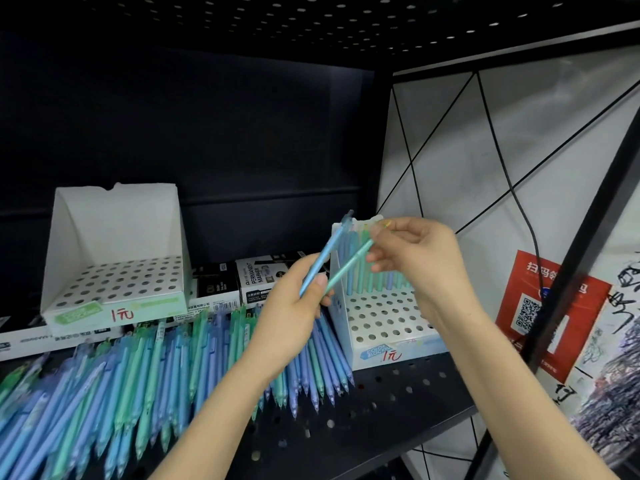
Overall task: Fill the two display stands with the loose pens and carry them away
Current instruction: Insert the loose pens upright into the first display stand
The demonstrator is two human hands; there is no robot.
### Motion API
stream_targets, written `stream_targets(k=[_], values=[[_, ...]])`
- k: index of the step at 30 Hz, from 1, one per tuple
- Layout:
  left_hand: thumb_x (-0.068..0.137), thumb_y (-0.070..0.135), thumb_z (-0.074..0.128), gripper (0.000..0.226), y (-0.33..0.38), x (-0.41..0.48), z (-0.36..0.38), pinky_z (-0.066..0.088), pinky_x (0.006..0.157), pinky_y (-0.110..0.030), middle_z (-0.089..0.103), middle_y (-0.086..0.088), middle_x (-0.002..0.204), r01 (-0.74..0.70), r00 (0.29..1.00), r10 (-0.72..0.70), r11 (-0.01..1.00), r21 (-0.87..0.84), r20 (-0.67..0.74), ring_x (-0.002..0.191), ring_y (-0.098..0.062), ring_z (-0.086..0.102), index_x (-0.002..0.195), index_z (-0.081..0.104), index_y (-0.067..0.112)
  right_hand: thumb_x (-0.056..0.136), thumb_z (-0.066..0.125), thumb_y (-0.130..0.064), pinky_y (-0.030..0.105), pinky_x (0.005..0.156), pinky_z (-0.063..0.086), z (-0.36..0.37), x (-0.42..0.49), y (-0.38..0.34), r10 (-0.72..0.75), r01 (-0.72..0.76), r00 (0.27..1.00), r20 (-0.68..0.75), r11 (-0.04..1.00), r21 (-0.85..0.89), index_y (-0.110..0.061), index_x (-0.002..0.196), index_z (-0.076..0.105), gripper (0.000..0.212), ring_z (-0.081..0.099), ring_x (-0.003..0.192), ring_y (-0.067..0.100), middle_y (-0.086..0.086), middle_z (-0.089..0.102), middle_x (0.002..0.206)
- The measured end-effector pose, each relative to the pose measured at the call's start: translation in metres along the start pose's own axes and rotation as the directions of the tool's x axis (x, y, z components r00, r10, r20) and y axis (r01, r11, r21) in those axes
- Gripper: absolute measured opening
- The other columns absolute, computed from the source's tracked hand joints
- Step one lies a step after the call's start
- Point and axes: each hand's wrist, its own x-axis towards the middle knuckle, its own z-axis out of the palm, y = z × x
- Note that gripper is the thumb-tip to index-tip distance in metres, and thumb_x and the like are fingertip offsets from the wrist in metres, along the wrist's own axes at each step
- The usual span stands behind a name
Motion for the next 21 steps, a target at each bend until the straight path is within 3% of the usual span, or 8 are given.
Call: stream_targets(k=[3,5,8,11,17,21], values=[[0.098,0.017,0.04,0.027,-0.006,0.006,-0.007,0.045,0.067,-0.018,0.058,0.006,0.081,0.042,0.986,-0.046,0.999,-0.032,-0.157,0.072,-0.006,0.053,0.12,0.05,0.03,0.088,0.05,0.005,0.019,0.052,0.053,-0.023,0.013,-0.006,-0.043,0.056,0.986,-0.161,0.996,0.075,-0.001,0.095,0.06,0.014,0.06,0.049,0.012,0.011,0.062,0.07],[0.098,0.014,0.04,0.027,-0.008,0.01,-0.011,0.043,0.061,-0.023,0.052,0.003,0.072,0.09,0.968,-0.119,0.987,-0.134,-0.22,0.065,-0.01,0.047,0.119,0.053,0.025,0.088,0.047,0.005,0.021,0.053,0.053,-0.03,0.021,-0.002,-0.125,0.115,0.964,-0.233,0.992,-0.055,-0.001,0.101,0.059,0.019,0.059,0.048,0.009,0.008,0.062,0.072],[0.098,0.013,0.042,0.021,-0.007,0.012,-0.012,0.029,0.043,-0.017,0.037,0.006,0.056,0.152,0.959,-0.219,0.934,-0.322,-0.182,0.05,-0.007,0.032,0.111,0.058,0.018,0.088,0.047,0.0,0.036,0.065,0.058,-0.019,0.026,0.016,-0.228,0.167,0.959,-0.167,0.934,-0.316,-0.005,0.105,0.06,0.023,0.063,0.059,0.013,0.003,0.064,0.078],[0.097,0.017,0.044,0.019,-0.005,0.011,-0.012,0.02,0.036,-0.015,0.032,0.011,0.048,0.182,0.958,-0.258,0.886,-0.427,-0.127,0.042,-0.005,0.024,0.106,0.06,0.013,0.087,0.049,-0.008,0.047,0.071,0.056,-0.004,0.027,0.03,-0.306,0.237,0.948,-0.092,0.867,-0.438,-0.013,0.105,0.063,0.023,0.065,0.069,0.025,0.004,0.067,0.082],[0.1,0.011,0.034,0.029,-0.005,0.013,-0.012,0.019,0.032,-0.015,0.033,0.005,0.049,0.22,0.947,-0.314,0.79,-0.572,-0.07,0.038,-0.005,0.025,0.116,0.056,0.0,0.09,0.051,-0.009,0.033,0.063,0.051,0.013,0.028,0.04,-0.311,0.297,0.948,0.065,0.792,-0.534,-0.01,0.111,0.061,0.023,0.063,0.065,0.026,0.0,0.062,0.069],[0.098,0.008,0.037,0.028,-0.004,0.011,-0.011,0.025,0.037,-0.016,0.039,0.003,0.053,0.229,0.954,-0.301,0.76,-0.609,-0.017,0.044,-0.008,0.031,0.115,0.059,0.003,0.087,0.056,-0.01,0.032,0.065,0.052,0.017,0.037,0.039,-0.274,0.284,0.956,0.102,0.785,-0.55,-0.01,0.104,0.059,0.017,0.062,0.069,0.022,0.006,0.066,0.077]])
